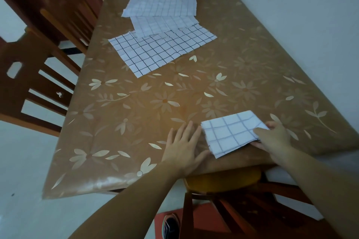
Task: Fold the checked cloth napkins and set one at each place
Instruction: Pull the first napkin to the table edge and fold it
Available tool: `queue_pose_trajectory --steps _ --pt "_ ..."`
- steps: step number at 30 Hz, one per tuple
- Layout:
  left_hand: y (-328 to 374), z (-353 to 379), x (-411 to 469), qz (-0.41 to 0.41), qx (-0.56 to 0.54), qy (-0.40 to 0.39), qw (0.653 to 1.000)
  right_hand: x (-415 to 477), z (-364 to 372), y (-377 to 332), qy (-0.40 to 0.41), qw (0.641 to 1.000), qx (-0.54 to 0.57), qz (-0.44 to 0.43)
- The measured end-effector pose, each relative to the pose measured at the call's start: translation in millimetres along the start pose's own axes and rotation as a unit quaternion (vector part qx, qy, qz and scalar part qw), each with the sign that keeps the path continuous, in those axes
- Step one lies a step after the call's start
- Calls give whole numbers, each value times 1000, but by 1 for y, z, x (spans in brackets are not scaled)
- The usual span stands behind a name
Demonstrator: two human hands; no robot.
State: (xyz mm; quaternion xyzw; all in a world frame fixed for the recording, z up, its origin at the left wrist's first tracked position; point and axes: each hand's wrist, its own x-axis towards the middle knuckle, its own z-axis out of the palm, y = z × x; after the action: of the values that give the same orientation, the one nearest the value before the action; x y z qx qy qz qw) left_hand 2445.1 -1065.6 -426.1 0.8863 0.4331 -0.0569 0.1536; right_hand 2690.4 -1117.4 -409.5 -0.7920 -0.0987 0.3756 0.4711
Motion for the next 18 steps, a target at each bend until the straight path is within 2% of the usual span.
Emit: queue_pose_trajectory --steps 2,4,8,11,13,16,18 --pt "-1 -3 -1 -8 -7 6 1000 2 -6 6 22 999 22 18" --pt "-3 -8 -3 -14 -5 6 1000 0 -13 7 35 999 -24 12" --pt "-8 -26 -6 -38 -2 -12 999 -16 -27 -6 63 982 -167 -65" --pt "-8 -50 -13 -54 -20 -8 998 -36 -28 -24 16 960 -238 -144" --pt "-8 -71 -22 -74 -38 -3 997 -56 -21 -37 -31 922 -325 -209" --pt "-22 -106 -40 -96 -19 11 995 -93 -4 -62 -92 808 -486 -320" --pt "-40 -130 -53 -118 -1 18 993 -116 12 -78 -114 756 -525 -373"
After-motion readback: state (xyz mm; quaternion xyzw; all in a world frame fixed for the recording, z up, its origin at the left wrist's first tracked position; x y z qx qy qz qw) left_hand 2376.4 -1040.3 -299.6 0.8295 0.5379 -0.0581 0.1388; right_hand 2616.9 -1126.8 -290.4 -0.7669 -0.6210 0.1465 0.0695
